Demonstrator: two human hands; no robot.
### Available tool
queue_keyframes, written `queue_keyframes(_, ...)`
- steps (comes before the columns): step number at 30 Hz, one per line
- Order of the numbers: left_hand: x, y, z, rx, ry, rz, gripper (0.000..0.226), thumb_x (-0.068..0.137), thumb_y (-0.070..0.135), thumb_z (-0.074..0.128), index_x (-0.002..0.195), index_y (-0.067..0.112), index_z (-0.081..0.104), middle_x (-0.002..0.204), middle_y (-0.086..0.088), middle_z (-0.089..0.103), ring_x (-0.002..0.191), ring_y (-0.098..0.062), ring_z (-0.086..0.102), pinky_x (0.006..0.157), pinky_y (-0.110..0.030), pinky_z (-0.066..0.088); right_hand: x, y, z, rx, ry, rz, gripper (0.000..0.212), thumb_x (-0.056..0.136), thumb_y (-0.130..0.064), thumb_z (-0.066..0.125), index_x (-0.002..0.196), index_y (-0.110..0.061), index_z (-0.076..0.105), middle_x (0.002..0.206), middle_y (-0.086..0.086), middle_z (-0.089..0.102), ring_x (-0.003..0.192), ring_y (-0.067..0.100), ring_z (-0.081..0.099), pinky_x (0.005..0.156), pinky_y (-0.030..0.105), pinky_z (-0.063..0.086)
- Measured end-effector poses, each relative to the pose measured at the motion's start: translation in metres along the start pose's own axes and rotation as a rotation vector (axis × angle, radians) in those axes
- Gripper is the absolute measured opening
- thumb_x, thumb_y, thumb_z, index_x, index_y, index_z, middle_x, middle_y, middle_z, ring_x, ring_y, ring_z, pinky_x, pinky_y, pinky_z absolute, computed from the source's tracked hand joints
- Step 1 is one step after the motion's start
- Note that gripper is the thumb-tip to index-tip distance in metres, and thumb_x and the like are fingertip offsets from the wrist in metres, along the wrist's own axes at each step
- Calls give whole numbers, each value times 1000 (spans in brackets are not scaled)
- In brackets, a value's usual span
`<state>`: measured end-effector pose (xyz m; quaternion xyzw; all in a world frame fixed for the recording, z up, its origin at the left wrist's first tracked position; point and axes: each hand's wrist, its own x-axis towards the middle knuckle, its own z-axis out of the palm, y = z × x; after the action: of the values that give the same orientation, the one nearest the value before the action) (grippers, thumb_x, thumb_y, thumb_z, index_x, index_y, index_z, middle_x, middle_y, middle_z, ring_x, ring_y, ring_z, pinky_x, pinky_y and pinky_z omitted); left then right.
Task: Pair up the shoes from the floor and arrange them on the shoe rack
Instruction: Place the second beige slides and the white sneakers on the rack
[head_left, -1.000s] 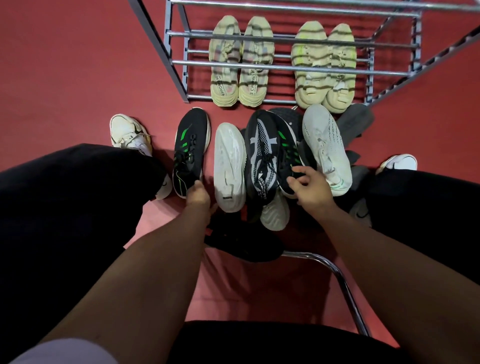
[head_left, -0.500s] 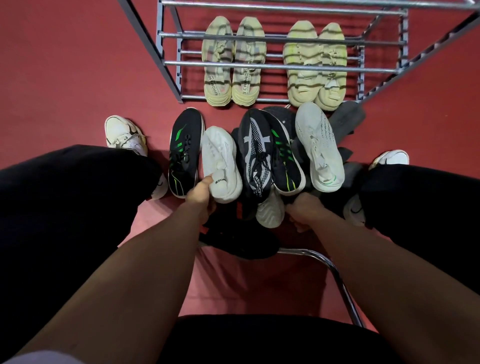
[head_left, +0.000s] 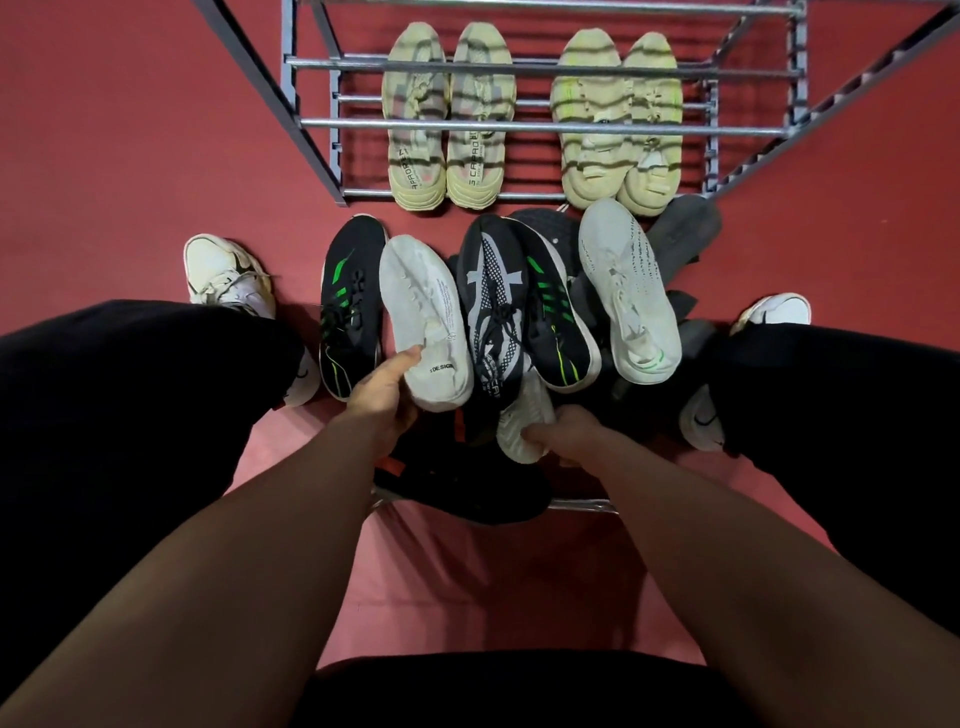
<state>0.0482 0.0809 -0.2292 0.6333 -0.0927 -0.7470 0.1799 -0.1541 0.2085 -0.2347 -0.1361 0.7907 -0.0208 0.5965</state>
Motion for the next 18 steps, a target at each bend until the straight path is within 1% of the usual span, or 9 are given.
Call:
queue_keyframes(2, -3, 8, -2, 3, 23, 31, 56, 66, 25, 78, 119, 14, 69, 119, -9, 70, 109, -27, 68, 101, -46, 50, -14, -11, -4, 46, -2, -47, 35, 81, -34, 68, 108, -12, 67, 94, 7, 69, 73, 19, 62, 62, 29, 48)
queue_keyframes(3, -6, 12, -2, 24, 30, 34, 55, 62, 27, 79, 116, 15, 71, 111, -5, 74, 100, -25, 71, 96, -43, 53, -26, -20, -8, 43, -14, -88, 31, 83, -35, 66, 107, -15, 67, 94, 8, 70, 72, 19, 63, 62, 28, 48)
queue_keyframes(5, -17, 24, 2, 78, 86, 47, 39, 67, 29, 79, 103, 15, 75, 75, 5, 75, 63, -13, 70, 66, -25, 56, -50, -42, -23, -2, -70, -127, 25, 84, -35, 63, 101, -18, 67, 84, 9, 69, 64, 17, 60, 57, 24, 44)
queue_keyframes(6, -28, 32, 7, 96, 121, 71, 25, 72, 29, 76, 93, 16, 75, 60, 9, 70, 48, -8, 63, 50, -19, 49, -62, -55, -35, -21, -87, -115, 22, 82, -37, 63, 96, -20, 64, 77, 7, 64, 61, 16, 57, 54, 22, 42)
queue_keyframes(8, -43, 46, 14, 140, 132, 115, 9, 79, 29, 70, 83, 21, 72, 46, 11, 62, 36, -6, 52, 38, -15, 37, -86, -82, -58, 21, -113, -47, 24, 73, -41, 65, 83, -21, 55, 63, 0, 48, 53, 13, 44, 51, 21, 35)
queue_keyframes(10, -59, 58, 24, 179, 114, 150, 11, 77, 30, 70, 76, 19, 70, 47, 9, 63, 38, -11, 53, 42, -18, 42, -106, -104, -80, 83, -156, 18, 29, 68, -42, 65, 74, -19, 48, 56, -3, 35, 47, 11, 31, 47, 19, 30)
queue_keyframes(13, -80, 72, 36, 177, 96, 253, 30, 63, 30, 74, 88, 13, 77, 73, -2, 73, 62, -22, 66, 59, -26, 51, -135, -119, -105, 177, -226, 86, 35, 69, -47, 63, 62, -17, 46, 51, -4, 35, 41, 7, 28, 41, 14, 28)
queue_keyframes(16, -93, 78, 47, 189, 52, 324, 32, 68, 25, 68, 95, 11, 76, 79, -7, 72, 65, -23, 64, 56, -25, 49, -143, -121, -115, 487, -346, 99, 42, 72, -58, 62, 63, -18, 52, 46, -7, 46, 35, 5, 38, 39, 12, 34)
queue_keyframes(18, -94, 75, 48, 194, 28, 327, 33, 67, 25, 67, 96, 11, 76, 83, -8, 72, 66, -24, 63, 54, -25, 47, -141, -121, -113, 759, -374, -12, 52, 84, -69, 49, 78, -18, 59, 61, -5, 61, 40, 7, 50, 40, 14, 42)
